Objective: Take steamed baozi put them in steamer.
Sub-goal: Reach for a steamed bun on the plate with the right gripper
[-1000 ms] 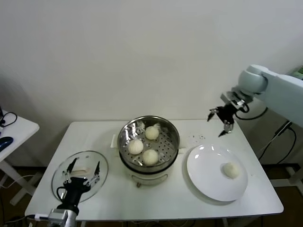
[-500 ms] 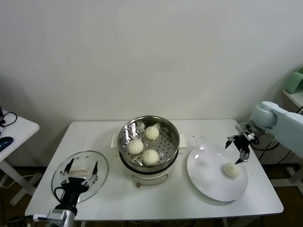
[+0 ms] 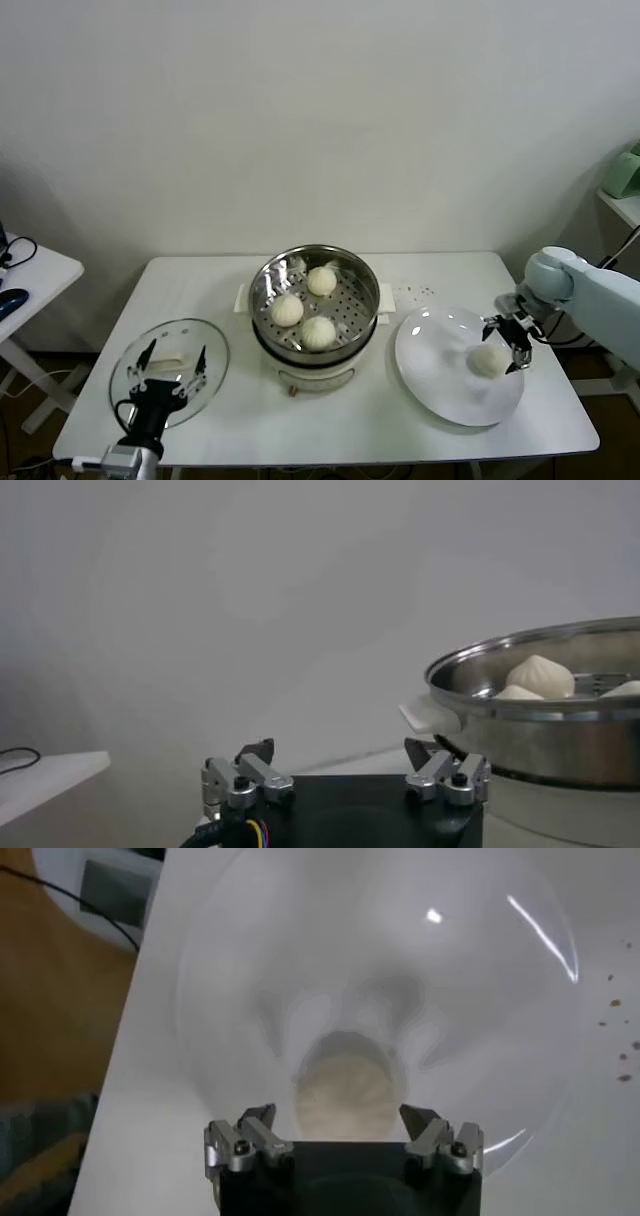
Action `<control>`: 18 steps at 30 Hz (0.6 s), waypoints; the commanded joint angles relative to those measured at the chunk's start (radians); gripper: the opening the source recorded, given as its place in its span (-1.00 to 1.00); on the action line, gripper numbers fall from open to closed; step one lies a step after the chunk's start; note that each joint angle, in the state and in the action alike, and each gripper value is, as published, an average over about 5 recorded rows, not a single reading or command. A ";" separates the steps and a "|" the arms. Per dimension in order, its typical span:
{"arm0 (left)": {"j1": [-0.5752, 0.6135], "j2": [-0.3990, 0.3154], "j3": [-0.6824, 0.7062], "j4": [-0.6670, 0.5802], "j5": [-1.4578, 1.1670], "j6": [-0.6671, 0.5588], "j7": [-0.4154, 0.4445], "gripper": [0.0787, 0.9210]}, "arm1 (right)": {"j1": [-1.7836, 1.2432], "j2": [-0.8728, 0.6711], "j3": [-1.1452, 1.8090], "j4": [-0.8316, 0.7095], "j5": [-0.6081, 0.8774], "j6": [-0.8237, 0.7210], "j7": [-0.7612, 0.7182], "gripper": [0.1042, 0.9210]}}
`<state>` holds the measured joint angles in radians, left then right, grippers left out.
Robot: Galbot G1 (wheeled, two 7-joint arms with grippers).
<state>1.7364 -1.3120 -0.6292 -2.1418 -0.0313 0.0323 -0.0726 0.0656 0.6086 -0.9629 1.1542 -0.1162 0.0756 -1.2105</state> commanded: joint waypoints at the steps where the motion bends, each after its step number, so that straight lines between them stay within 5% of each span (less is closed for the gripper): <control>1: 0.001 0.002 0.003 0.007 0.005 0.000 0.001 0.77 | -0.082 0.030 0.082 -0.042 -0.138 0.052 0.031 0.76; 18: 0.011 0.002 0.005 0.016 0.008 -0.007 0.002 0.77 | -0.095 0.053 0.086 -0.037 -0.135 0.051 0.029 0.76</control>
<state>1.7362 -1.3092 -0.6249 -2.1280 -0.0253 0.0307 -0.0712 -0.0134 0.6536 -0.8921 1.1229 -0.2265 0.1168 -1.1855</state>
